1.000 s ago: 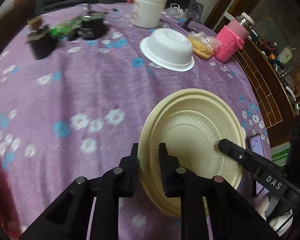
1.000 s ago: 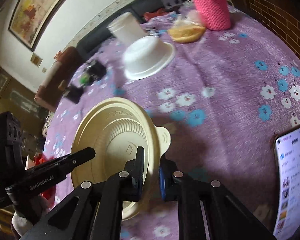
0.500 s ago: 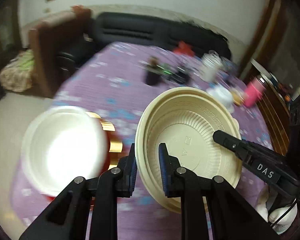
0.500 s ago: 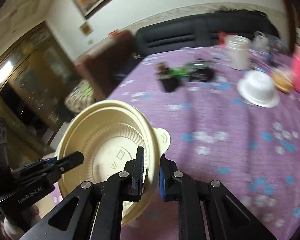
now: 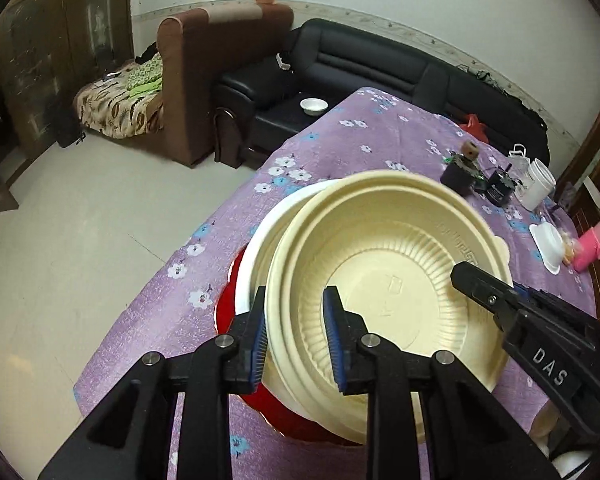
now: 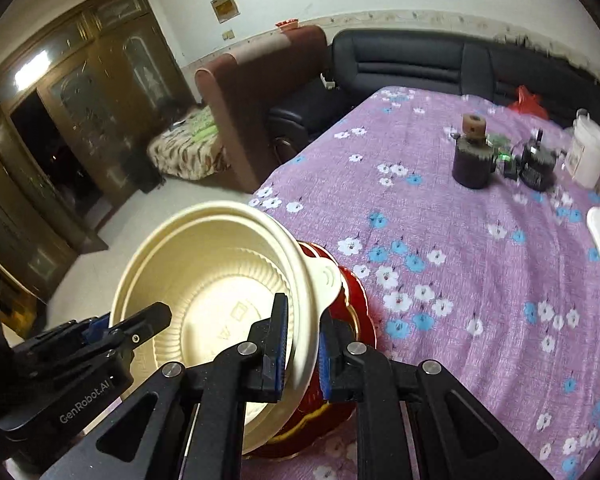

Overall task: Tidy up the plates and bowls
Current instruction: 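Carry the beige bowl with the right gripper onto the stack, then open the right gripper and withdraw it from the beige bowl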

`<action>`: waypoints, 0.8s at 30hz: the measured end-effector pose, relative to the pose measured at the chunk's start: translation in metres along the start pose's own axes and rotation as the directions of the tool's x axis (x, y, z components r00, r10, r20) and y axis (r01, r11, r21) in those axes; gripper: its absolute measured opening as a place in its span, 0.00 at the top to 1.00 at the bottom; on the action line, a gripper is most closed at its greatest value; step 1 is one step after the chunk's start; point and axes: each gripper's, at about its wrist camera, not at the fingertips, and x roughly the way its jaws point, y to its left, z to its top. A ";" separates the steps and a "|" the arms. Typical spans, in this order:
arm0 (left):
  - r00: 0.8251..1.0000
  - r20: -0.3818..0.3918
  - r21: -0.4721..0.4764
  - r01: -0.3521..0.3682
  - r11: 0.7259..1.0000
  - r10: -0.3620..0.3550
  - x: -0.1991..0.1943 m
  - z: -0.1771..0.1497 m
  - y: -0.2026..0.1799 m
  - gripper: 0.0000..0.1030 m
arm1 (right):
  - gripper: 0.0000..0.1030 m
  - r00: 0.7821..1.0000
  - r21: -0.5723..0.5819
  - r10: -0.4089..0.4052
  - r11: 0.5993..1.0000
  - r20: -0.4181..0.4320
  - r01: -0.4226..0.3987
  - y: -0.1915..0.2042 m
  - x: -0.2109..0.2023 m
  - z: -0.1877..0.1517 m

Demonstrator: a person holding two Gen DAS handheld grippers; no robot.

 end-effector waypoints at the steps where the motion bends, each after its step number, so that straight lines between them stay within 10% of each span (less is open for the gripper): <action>1: 1.000 0.006 0.001 0.001 1.000 -0.001 0.000 -0.001 -0.002 0.71 | 0.84 1.000 -0.021 -0.016 1.000 0.007 0.016 0.003 0.000 0.000; 5: 0.999 0.036 -0.009 0.016 1.000 -0.016 -0.004 -0.003 -0.006 0.52 | 0.80 0.998 -0.089 -0.054 0.994 0.030 0.057 0.015 0.007 -0.004; 13: 0.990 0.132 -0.013 -0.051 0.999 0.052 -0.023 -0.009 -0.003 0.33 | 0.42 0.985 -0.117 -0.093 0.987 0.142 0.110 0.017 0.003 -0.008; 24: 0.947 0.281 0.011 -0.164 0.986 0.155 -0.071 -0.035 -0.018 0.18 | 0.33 0.976 -0.079 -0.074 0.993 0.205 0.092 0.011 -0.038 -0.023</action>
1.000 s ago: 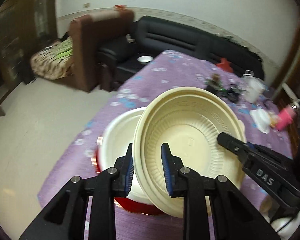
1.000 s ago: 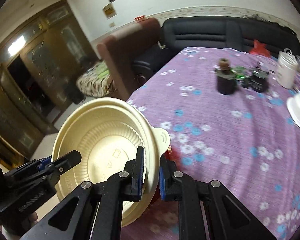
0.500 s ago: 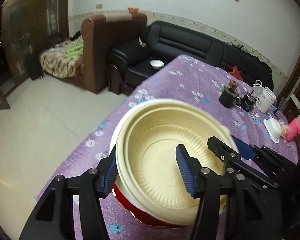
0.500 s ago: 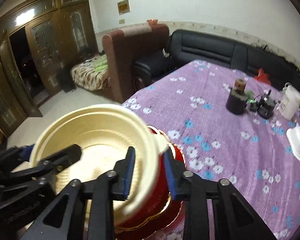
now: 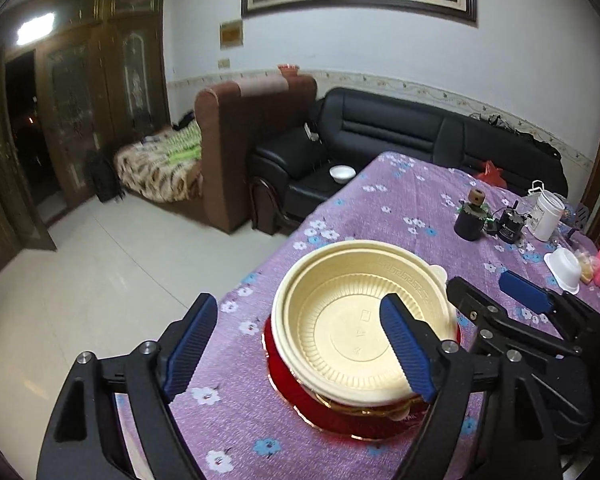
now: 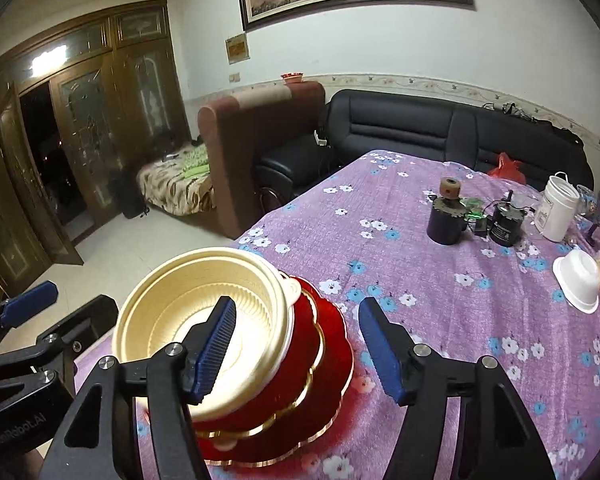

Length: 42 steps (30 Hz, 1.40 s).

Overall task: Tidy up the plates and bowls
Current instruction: 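Open the right gripper and withdraw it from the beige bowl, then move the right gripper to the upside-down white plastic bowl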

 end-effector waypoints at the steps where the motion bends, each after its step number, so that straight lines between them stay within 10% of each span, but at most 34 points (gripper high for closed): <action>1: 1.000 0.011 0.005 -0.009 1.000 0.009 -0.005 -0.001 -0.001 0.16 | 0.32 1.000 0.003 0.000 1.000 0.003 0.000 -0.001 -0.005 -0.002; 30: 0.996 -0.015 0.278 0.088 0.957 -0.087 -0.049 -0.036 -0.138 0.10 | 0.26 0.992 0.214 -0.124 0.969 0.005 0.120 -0.128 -0.093 -0.070; 42: 0.968 -0.146 0.341 0.244 0.908 -0.205 -0.021 -0.050 -0.204 0.10 | 0.27 0.956 0.465 -0.286 0.839 -0.066 0.283 -0.289 -0.094 -0.085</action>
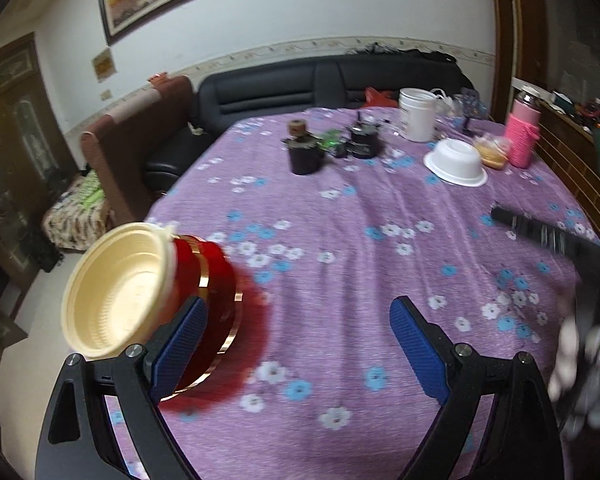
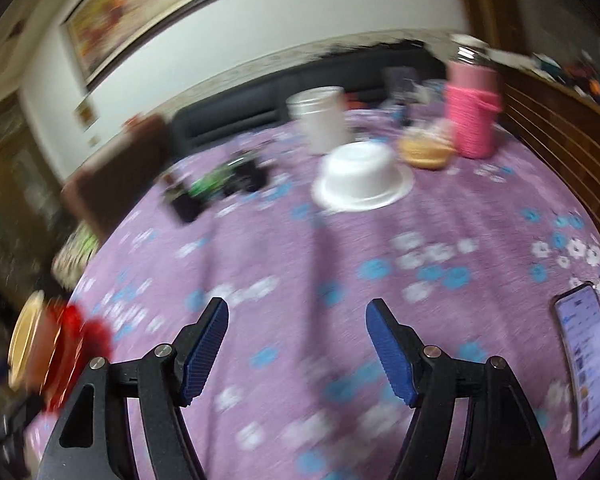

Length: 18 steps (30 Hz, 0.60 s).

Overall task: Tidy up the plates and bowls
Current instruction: 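Move the right gripper to the upside-down white plastic bowl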

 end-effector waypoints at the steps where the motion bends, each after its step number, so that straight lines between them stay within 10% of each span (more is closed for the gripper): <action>1: 1.000 -0.003 0.003 0.012 1.000 -0.012 0.004 0.001 -0.003 0.10 | 0.27 1.000 0.044 -0.014 0.999 0.004 0.014 -0.016 0.007 0.011; 10: 0.998 -0.016 0.012 0.065 0.998 -0.065 0.028 0.010 -0.015 0.10 | 0.27 0.999 0.264 -0.043 0.963 -0.023 0.047 -0.092 0.083 0.089; 18: 0.992 -0.012 0.036 0.123 0.992 -0.123 0.043 0.019 -0.025 0.10 | 0.27 0.996 0.164 -0.081 0.983 -0.048 0.087 -0.071 0.138 0.148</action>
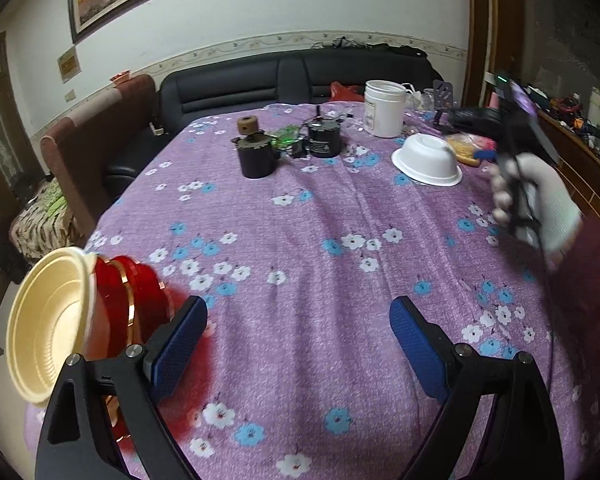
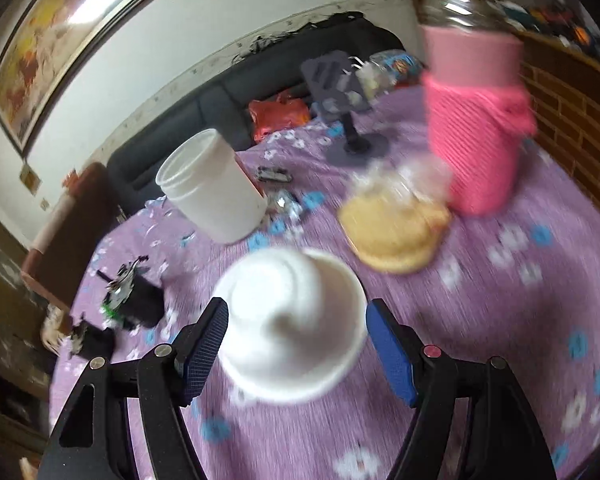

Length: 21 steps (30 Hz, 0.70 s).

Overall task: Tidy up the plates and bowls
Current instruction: 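Move the right gripper to the upside-down white plastic bowl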

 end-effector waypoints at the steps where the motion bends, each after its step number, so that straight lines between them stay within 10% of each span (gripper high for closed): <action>1: 1.000 -0.002 0.004 0.003 1.000 -0.003 0.002 0.001 -0.001 0.10 | 0.27 1.000 -0.027 -0.012 1.000 -0.002 0.012 0.006 0.006 0.004; 13: 0.997 -0.068 -0.017 0.017 1.000 -0.018 0.030 -0.004 0.002 0.10 | 0.23 0.984 -0.345 -0.089 0.938 -0.151 0.032 0.050 0.039 0.003; 16: 0.997 -0.070 -0.035 0.027 0.999 -0.029 0.031 -0.005 0.003 0.10 | 0.35 0.962 -0.362 0.010 0.925 -0.273 -0.112 0.048 0.030 -0.019; 19: 0.995 -0.075 -0.043 0.056 0.997 -0.059 0.029 -0.004 0.002 0.10 | 0.38 0.872 -0.353 0.155 0.871 -0.463 -0.343 0.054 0.016 -0.063; 21: 0.994 -0.077 -0.051 0.069 0.996 -0.072 0.030 -0.001 0.003 0.10 | 0.38 0.875 -0.374 0.171 0.854 -0.454 -0.361 0.054 0.001 -0.081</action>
